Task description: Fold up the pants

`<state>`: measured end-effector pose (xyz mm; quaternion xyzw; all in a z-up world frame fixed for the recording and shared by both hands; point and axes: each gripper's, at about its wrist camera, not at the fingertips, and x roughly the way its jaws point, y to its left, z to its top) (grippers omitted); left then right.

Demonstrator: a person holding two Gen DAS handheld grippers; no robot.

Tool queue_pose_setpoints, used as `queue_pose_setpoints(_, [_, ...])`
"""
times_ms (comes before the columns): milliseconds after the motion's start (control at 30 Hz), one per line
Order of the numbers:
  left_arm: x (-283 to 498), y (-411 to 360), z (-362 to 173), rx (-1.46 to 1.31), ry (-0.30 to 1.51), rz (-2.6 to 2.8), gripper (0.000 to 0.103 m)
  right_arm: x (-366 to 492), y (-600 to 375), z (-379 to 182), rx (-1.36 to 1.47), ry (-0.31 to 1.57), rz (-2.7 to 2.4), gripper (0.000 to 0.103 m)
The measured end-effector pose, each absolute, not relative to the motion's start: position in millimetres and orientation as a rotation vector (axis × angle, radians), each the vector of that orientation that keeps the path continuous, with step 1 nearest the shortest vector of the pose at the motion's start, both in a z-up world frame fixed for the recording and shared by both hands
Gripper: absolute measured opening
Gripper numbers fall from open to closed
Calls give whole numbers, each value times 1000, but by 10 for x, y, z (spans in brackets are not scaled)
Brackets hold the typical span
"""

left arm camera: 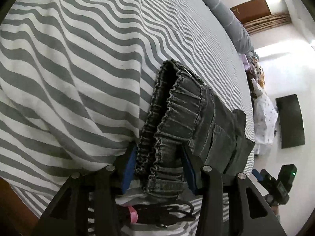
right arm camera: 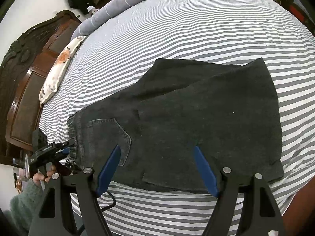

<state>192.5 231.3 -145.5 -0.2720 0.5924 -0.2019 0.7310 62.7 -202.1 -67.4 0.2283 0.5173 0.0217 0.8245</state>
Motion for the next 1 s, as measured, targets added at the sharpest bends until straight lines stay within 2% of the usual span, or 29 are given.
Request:
queue_pose_setpoints(67, [1927,2272,-1438,-598,1299,-432,58,633,-2014,-692,494,1103,46,74])
queue_pose_setpoints(133, [1917,2155,-1386,-549,1297,-401,59,632,-2016,-687,502,1099,45,74])
queue_pose_setpoints(167, [1896,2097,-1351,-500,1286,-382,54,624,-2017,-672,504,1093,46,74])
queue_pose_setpoints(200, [1891,2048,-1321,-453,1279,-366,43,614,-2022,-654,504,1085,49,74])
queue_pose_setpoints(233, [1874,2034,-1295,-432,1271,-361,38,595,-2030,-625,505,1074,50,74])
queue_pose_setpoints(267, [1857,2028,-1256,-422,1261,-359,25,581,-2047,-600,505,1064,49,74])
queue_pose_setpoints(300, [1845,2043,-1188,-420,1249,-354,20,570,-2064,-579,505,1058,46,74])
queue_pose_setpoints(367, [1813,2032,-1087,-428,1241,-355,16,534,-2133,-536,520,1039,38,74])
queue_pose_setpoints(767, [1476,1213,-197,-358,1133,-532,12,271,-2549,-440,593,966,16,74])
queue_pose_setpoints(1000, [1315,149,235,-347,1100,-750,12,-4,-2935,-363,644,912,-29,74])
